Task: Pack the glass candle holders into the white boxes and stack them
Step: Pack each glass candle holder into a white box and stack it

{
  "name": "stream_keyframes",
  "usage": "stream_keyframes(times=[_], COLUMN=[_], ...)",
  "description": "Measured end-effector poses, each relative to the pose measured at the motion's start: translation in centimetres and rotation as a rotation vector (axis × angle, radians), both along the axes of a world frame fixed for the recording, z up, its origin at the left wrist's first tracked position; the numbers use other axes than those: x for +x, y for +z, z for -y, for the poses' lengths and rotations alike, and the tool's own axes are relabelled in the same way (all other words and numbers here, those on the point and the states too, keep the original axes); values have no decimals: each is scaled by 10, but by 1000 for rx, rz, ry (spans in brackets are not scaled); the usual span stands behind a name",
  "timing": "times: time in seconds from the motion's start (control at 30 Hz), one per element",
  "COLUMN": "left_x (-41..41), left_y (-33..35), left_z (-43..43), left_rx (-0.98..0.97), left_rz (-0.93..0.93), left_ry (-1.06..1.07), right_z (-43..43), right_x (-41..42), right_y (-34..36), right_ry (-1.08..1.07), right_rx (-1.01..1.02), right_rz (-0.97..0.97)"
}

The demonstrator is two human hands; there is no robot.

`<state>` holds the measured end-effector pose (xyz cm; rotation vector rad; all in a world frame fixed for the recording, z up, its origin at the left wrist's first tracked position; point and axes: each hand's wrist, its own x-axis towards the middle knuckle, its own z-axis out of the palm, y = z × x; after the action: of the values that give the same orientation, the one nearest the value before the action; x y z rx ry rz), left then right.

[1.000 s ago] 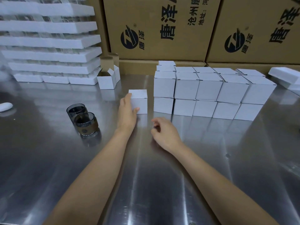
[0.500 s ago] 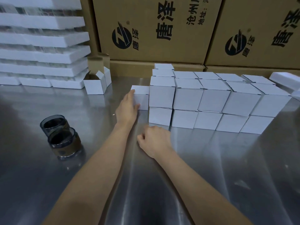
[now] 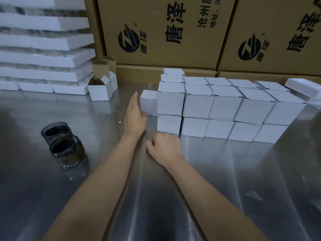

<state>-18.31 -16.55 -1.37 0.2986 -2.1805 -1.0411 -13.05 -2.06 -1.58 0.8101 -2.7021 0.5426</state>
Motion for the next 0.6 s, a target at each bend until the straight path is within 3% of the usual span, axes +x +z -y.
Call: stream_keyframes(times=[0.37, 0.6], left_x=[77, 110], left_y=[-7, -10], left_z=[-40, -48], left_rx=[11, 22], left_rz=[-105, -16], left_ry=[-17, -102], right_z=[-7, -18], right_x=[10, 25], right_y=[11, 7], right_ry=[-18, 124], right_rx=[-75, -40], right_rz=[7, 7])
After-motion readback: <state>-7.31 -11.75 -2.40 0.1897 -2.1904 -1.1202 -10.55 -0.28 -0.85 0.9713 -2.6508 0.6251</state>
